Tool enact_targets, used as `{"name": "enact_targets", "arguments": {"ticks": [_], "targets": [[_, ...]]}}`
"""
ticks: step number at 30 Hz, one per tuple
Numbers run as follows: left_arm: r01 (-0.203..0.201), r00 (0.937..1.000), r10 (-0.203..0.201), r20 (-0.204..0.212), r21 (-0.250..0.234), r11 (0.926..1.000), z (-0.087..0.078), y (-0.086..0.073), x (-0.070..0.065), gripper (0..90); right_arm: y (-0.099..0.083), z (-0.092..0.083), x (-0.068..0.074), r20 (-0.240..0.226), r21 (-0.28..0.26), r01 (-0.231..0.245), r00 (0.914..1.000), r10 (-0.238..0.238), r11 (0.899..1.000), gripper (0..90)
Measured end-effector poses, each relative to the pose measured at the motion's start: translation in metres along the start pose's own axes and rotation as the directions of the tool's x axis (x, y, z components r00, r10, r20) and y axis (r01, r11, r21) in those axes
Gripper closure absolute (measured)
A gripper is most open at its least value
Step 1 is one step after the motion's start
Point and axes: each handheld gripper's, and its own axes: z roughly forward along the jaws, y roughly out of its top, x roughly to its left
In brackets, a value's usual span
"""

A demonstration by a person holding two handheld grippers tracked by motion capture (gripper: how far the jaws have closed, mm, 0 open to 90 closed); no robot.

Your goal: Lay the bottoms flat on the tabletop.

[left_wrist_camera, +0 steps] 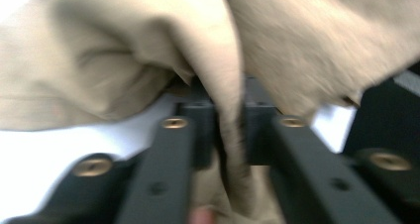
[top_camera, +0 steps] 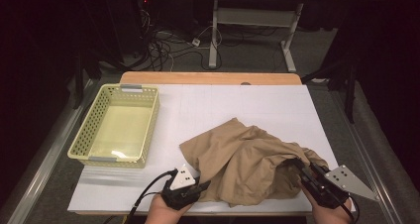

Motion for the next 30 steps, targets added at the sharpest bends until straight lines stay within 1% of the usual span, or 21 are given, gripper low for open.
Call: {"name": "enact_targets", "arguments": {"ticks": [2,3,5,6,7,9,11,13,15,17,18,19,20,21,22,23,24,25,26,29,30], "targets": [[0.002,1.0000,-0.002,-0.007,-0.031,0.9995,-0.006,0.002,-0.001,52.4,0.000,0.000,0.000,-0.003,0.001,0.004,1.0000,-0.004,1.000,79.1],[-0.003,1.0000,0.002,-0.009,-0.054,0.9985,-0.009,0.003,-0.003,46.8,-0.001,0.001,0.000,-0.003,0.002,0.003,1.0000,-0.003,1.000,79.1],[-0.023,0.9997,0.022,-0.010,-0.108,0.9939,-0.015,0.007,-0.009,37.3,-0.001,0.002,-0.001,-0.005,0.006,0.006,1.0000,-0.006,1.000,79.1],[-0.028,0.9996,0.028,0.002,-0.137,0.9902,-0.018,0.009,-0.013,32.7,-0.002,0.003,-0.001,-0.006,0.008,0.005,1.0000,-0.005,1.000,79.1],[-0.025,0.9993,0.029,0.024,-0.162,0.9864,-0.019,0.011,-0.017,29.9,-0.002,0.004,-0.001,-0.008,0.010,0.005,1.0000,-0.005,1.000,79.1],[-0.037,0.9960,0.051,0.074,-0.177,0.9836,-0.017,0.014,-0.026,24.7,-0.003,0.006,-0.001,-0.008,0.017,0.009,0.9999,-0.009,1.000,79.1],[-0.079,0.9897,0.096,0.107,-0.153,0.9851,-0.008,0.017,-0.038,19.6,-0.004,0.007,0.000,-0.010,0.021,0.012,0.9999,-0.012,1.000,79.0],[-0.121,0.9818,0.135,0.133,-0.112,0.9863,0.005,0.019,-0.050,14.7,-0.004,0.009,0.000,-0.011,0.025,0.011,0.9999,-0.011,1.000,79.0],[-0.155,0.9766,0.162,0.141,-0.058,0.9862,0.021,0.021,-0.060,14.7,-0.004,0.010,0.001,-0.012,0.026,0.012,0.9999,-0.012,1.000,78.8],[-0.186,0.9755,0.186,0.118,-0.008,0.9825,0.034,0.023,-0.069,14.8,-0.004,0.009,0.002,-0.012,0.025,0.015,0.9998,-0.015,1.000,78.7],[-0.208,0.9732,0.206,0.102,0.015,0.9779,0.039,0.025,-0.072,16.7,-0.004,0.008,0.002,-0.010,0.026,0.018,0.9998,-0.018,1.000,78.6],[-0.235,0.9689,0.233,0.085,0.023,0.9717,0.043,0.025,-0.074,25.4,-0.004,0.007,0.002,-0.010,0.026,0.019,0.9998,-0.018,0.999,78.5],[-0.253,0.9656,0.251,0.066,0.022,0.9672,0.046,0.025,-0.076,41.1,-0.005,0.007,0.002,-0.011,0.025,0.018,0.9998,-0.018,1.000,78.3],[-0.258,0.9647,0.256,0.061,0.028,0.9657,0.048,0.026,-0.075,51.5,-0.005,0.007,0.002,-0.012,0.025,0.019,0.9997,-0.019,0.999,78.0],[-0.250,0.9667,0.248,0.062,0.024,0.9679,0.050,0.028,-0.073,62.6,-0.005,0.007,0.001,-0.009,0.027,0.022,0.9997,-0.022,0.999,77.6],[-0.233,0.9703,0.232,0.069,0.009,0.9724,0.051,0.030,-0.071,74.0,-0.004,0.007,0.001,-0.003,0.028,0.025,0.9997,-0.025,0.999,77.2],[-0.221,0.9726,0.221,0.071,-0.012,0.9752,0.050,0.033,-0.069,81.1,-0.004,0.007,0.001,0.000,0.028,0.025,0.9997,-0.025,0.999,76.7],[-0.218,0.9730,0.220,0.070,-0.034,0.9753,0.046,0.035,-0.068,83.7,-0.003,0.007,0.001,0.001,0.025,0.026,0.9997,-0.026,0.999,76.4],[-0.221,0.9713,0.225,0.076,-0.061,0.9734,0.041,0.037,-0.069,85.0,-0.001,0.007,0.002,0.005,0.027,0.025,0.9997,-0.025,0.999,76.2],[-0.231,0.9644,0.245,0.100,-0.133,0.9639,0.016,0.040,-0.073,85.9,0.005,0.007,0.005,-0.014,0.019,0.041,0.9991,-0.040,0.999,76.1],[-0.241,0.9619,0.257,0.094,-0.154,0.9583,0.005,0.040,-0.075,85.9,0.008,0.007,0.007,-0.022,0.019,0.046,0.9987,-0.046,0.999,76.2]]}}
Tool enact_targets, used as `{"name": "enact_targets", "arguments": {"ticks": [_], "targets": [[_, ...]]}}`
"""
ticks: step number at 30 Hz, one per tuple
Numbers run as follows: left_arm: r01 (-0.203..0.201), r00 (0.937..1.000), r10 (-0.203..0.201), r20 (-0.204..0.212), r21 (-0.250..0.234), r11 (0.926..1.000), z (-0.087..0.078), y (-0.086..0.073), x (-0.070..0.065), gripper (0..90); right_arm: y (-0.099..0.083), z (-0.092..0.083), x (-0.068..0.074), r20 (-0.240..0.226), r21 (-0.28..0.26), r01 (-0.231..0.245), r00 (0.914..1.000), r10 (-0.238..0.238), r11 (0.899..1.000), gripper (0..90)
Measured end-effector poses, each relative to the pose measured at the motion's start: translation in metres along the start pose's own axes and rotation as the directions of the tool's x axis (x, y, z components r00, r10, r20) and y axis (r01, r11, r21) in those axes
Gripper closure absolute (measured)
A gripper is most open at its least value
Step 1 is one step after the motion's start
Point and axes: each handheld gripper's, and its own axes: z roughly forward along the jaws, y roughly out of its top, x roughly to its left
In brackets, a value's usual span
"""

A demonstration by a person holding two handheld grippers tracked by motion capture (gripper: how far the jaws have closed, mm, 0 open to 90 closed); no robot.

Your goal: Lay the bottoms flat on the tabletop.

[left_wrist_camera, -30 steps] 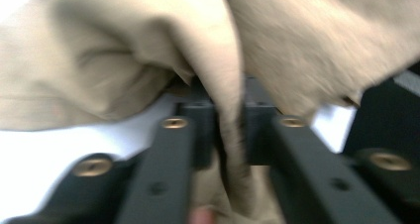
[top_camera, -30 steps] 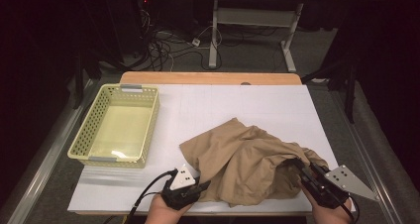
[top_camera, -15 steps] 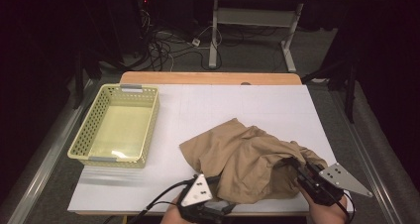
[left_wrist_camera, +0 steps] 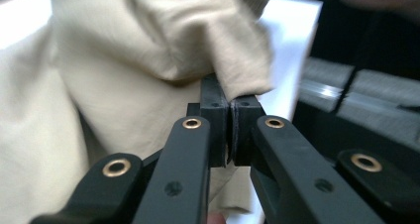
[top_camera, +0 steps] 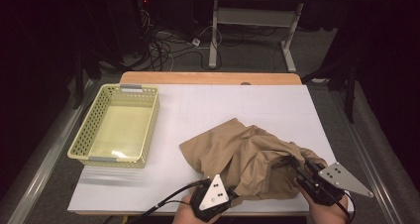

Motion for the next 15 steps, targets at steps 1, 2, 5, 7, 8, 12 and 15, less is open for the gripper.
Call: {"name": "enact_targets", "arguments": {"ticks": [1,2,5,7,8,12,15], "targets": [[-0.005,1.0000,0.005,-0.004,-0.021,0.9998,-0.011,0.001,-0.001,85.9,0.003,0.001,0.003,-0.008,0.000,0.006,1.0000,-0.006,1.000,76.4],[0.004,1.0000,-0.004,-0.004,-0.045,0.9990,-0.022,0.002,-0.001,85.9,0.007,0.002,0.006,-0.017,-0.001,0.013,0.9998,-0.013,1.000,76.5],[0.033,0.9987,-0.037,-0.036,-0.114,0.9930,-0.052,0.002,0.007,85.9,0.023,0.012,0.016,-0.035,-0.004,0.047,0.9983,-0.047,0.999,76.4],[0.061,0.9949,-0.071,-0.072,-0.136,0.9888,-0.065,-0.003,0.020,85.9,0.037,0.024,0.020,-0.055,-0.009,0.053,0.9971,-0.053,0.999,76.4],[0.091,0.9906,-0.105,-0.088,-0.147,0.9849,-0.069,-0.006,0.030,85.9,0.044,0.033,0.022,-0.060,-0.008,0.060,0.9964,-0.060,0.998,76.4],[0.199,0.9622,-0.217,-0.165,-0.119,0.9728,-0.064,-0.025,0.073,85.8,0.062,0.087,0.026,-0.081,0.059,0.092,0.9929,-0.087,0.994,76.3],[0.260,0.9396,-0.267,-0.213,-0.062,0.9636,-0.051,-0.040,0.098,85.6,0.062,0.135,0.026,-0.092,0.139,0.094,0.9924,-0.081,0.986,76.3]]}}
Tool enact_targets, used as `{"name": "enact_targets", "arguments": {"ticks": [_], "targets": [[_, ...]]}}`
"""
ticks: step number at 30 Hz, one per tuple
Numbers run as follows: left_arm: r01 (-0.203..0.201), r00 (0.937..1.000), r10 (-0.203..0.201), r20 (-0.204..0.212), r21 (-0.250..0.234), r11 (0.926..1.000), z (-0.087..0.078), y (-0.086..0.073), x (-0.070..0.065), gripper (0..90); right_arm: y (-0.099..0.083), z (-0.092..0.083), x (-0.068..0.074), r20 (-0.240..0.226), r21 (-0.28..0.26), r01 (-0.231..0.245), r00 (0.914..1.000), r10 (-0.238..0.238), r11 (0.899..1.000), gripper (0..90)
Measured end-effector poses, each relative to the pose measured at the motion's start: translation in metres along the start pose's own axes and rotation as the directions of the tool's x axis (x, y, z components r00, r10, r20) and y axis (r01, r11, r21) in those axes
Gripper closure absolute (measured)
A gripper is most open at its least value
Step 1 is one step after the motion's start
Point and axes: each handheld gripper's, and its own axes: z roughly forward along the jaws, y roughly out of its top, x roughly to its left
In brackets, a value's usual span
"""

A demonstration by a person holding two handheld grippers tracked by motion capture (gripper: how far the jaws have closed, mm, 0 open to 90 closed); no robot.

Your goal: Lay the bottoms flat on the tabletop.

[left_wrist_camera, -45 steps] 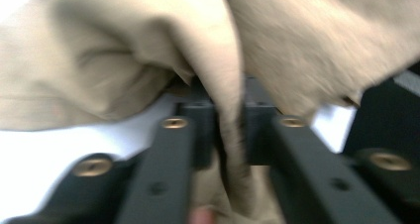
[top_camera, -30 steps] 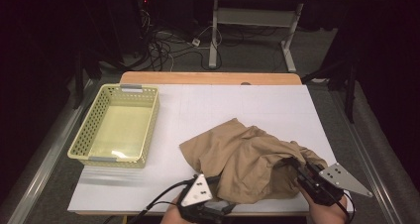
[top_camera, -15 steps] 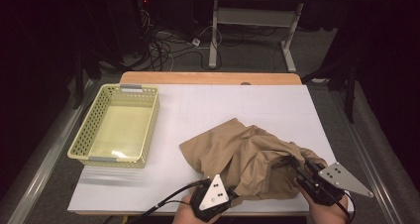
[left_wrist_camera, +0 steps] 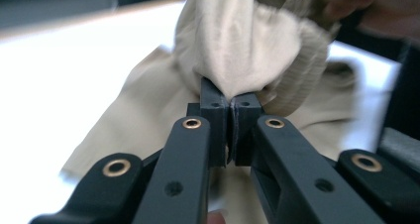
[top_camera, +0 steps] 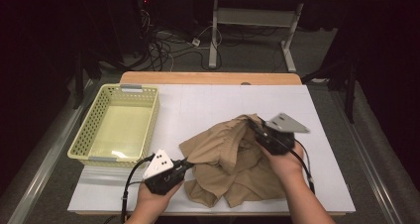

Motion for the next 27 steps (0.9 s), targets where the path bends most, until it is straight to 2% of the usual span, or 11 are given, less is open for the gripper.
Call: {"name": "enact_targets", "arguments": {"ticks": [3,5,6,9,12,14,16,19,21,24,27], "targets": [[0.010,0.9991,-0.008,-0.041,0.060,0.9981,0.013,-0.008,0.012,85.4,-0.004,0.043,-0.003,-0.009,0.072,-0.030,0.9995,0.030,0.997,73.5],[0.029,0.9981,-0.023,-0.057,0.096,0.9950,0.018,-0.013,0.017,85.3,-0.009,0.064,-0.004,-0.013,0.113,-0.039,0.9991,0.041,0.993,64.4],[0.032,0.9976,-0.025,-0.065,0.110,0.9934,0.019,-0.015,0.018,85.3,-0.011,0.072,-0.004,-0.011,0.127,-0.048,0.9987,0.050,0.991,55.7],[0.023,0.9966,-0.011,-0.082,0.157,0.9873,0.020,-0.021,0.024,83.6,-0.008,0.075,-0.005,-0.016,0.108,-0.073,0.9970,0.076,0.991,44.9],[0.050,0.9963,-0.037,-0.078,0.170,0.9841,0.020,-0.026,0.030,81.4,0.001,0.055,-0.004,-0.026,0.062,-0.089,0.9955,0.091,0.994,43.1],[0.050,0.9967,-0.038,-0.072,0.166,0.9848,0.018,-0.026,0.029,78.6,0.004,0.035,-0.002,-0.018,0.036,-0.070,0.9973,0.071,0.997,43.1],[0.046,0.9965,-0.035,-0.075,0.152,0.9873,0.013,-0.025,0.027,69.8,0.003,0.011,-0.001,-0.012,0.011,-0.058,0.9982,0.058,0.998,43.7],[0.043,0.9960,-0.035,-0.082,0.097,0.9943,0.001,-0.021,0.020,52.3,-0.009,-0.026,-0.004,0.010,-0.002,-0.039,0.9992,0.039,0.999,44.7],[0.018,0.9968,-0.013,-0.079,0.060,0.9981,-0.007,-0.014,0.012,49.6,-0.023,-0.047,-0.008,0.025,-0.004,-0.044,0.9987,0.044,0.999,45.3],[-0.025,0.9960,0.026,-0.085,0.012,0.9996,-0.015,0.008,-0.001,40.5,-0.049,-0.071,-0.016,0.035,0.005,-0.069,0.9970,0.069,0.998,45.8],[-0.089,0.9942,0.090,-0.059,0.010,0.9960,-0.004,0.028,-0.019,31.8,-0.072,-0.085,-0.026,0.046,0.010,-0.092,0.9948,0.091,0.996,46.3]]}}
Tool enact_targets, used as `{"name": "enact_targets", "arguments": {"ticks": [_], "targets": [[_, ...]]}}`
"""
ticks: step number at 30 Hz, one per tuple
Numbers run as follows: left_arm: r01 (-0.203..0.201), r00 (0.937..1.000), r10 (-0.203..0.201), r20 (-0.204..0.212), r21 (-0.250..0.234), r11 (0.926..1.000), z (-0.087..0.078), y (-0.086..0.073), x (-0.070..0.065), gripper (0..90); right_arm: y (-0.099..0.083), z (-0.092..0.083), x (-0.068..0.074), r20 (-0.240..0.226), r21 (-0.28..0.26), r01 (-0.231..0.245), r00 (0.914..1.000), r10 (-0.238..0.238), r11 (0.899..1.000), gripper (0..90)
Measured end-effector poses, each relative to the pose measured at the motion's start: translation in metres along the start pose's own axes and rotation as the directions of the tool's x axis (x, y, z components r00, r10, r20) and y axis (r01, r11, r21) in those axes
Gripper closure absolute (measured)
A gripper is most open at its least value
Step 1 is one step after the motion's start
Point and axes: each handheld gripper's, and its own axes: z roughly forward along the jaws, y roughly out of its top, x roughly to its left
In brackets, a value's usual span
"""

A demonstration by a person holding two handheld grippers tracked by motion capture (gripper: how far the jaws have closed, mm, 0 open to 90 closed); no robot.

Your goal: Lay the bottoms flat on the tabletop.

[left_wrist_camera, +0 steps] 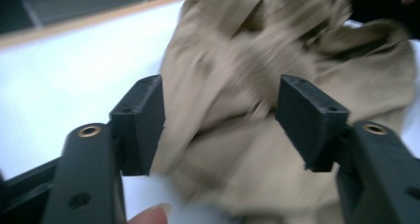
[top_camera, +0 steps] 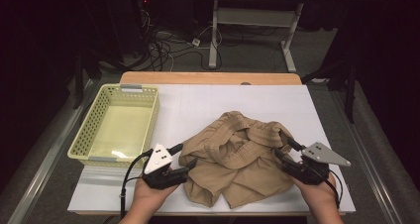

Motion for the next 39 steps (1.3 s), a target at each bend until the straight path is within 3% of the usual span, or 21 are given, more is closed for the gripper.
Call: {"name": "enact_targets", "arguments": {"ticks": [6,9,12,15,17,19,23,26,29,33,34,36,39], "targets": [[-0.066,0.9974,0.064,0.034,0.077,0.9948,0.052,0.027,-0.022,28.8,-0.032,-0.001,-0.014,0.016,0.029,-0.056,0.9984,0.055,0.998,46.3],[-0.055,0.9982,0.058,-0.017,0.144,0.9880,0.074,0.030,-0.019,31.5,-0.041,0.004,-0.012,0.000,0.073,-0.034,0.9994,0.034,0.997,46.5],[-0.046,0.9970,0.058,-0.052,0.195,0.9798,0.084,0.024,-0.010,46.3,-0.045,0.009,-0.011,0.004,0.111,-0.009,1.0000,0.008,0.994,50.8],[-0.021,0.9986,0.031,-0.043,0.200,0.9796,0.081,0.021,-0.001,59.4,-0.048,0.015,-0.016,0.012,0.147,-0.012,0.9999,0.010,0.989,62.4],[-0.018,0.9991,0.025,-0.034,0.207,0.9782,0.077,0.020,0.003,63.1,-0.050,0.016,-0.020,0.017,0.160,-0.013,0.9998,0.010,0.987,85.5],[-0.021,0.9991,0.028,-0.032,0.208,0.9780,0.073,0.018,0.006,64.4,-0.051,0.014,-0.024,0.027,0.163,-0.023,0.9995,0.019,0.986,89.2],[0.010,0.9997,-0.006,-0.024,0.159,0.9873,0.054,0.012,0.010,64.5,-0.053,-0.001,-0.032,0.065,0.150,-0.048,0.9971,0.038,0.988,89.4],[0.038,0.9992,-0.037,-0.013,0.089,0.9953,0.033,0.004,0.012,64.4,-0.058,-0.016,-0.043,0.099,0.142,-0.077,0.9931,0.064,0.987,89.4],[0.084,0.9965,-0.084,0.003,0.024,0.9962,0.014,-0.010,0.016,64.0,-0.060,-0.024,-0.047,0.108,0.132,-0.106,0.9899,0.092,0.986,88.7],[0.141,0.9899,-0.140,0.018,-0.014,0.9900,0.001,-0.031,0.026,63.5,-0.045,-0.028,-0.032,0.093,0.074,-0.057,0.9944,0.050,0.996,69.6],[0.138,0.9902,-0.138,0.020,0.004,0.9904,0.002,-0.034,0.027,63.5,-0.039,-0.030,-0.027,0.091,0.052,-0.042,0.9951,0.037,0.998,66.5],[0.128,0.9915,-0.128,0.018,0.020,0.9916,0.003,-0.036,0.029,63.5,-0.028,-0.031,-0.017,0.092,0.005,-0.016,0.9956,0.015,1.000,66.5],[0.129,0.9913,-0.129,0.025,0.018,0.9915,0.003,-0.037,0.029,63.2,-0.014,-0.025,0.000,0.034,-0.031,0.033,0.9989,-0.032,0.999,65.2]]}}
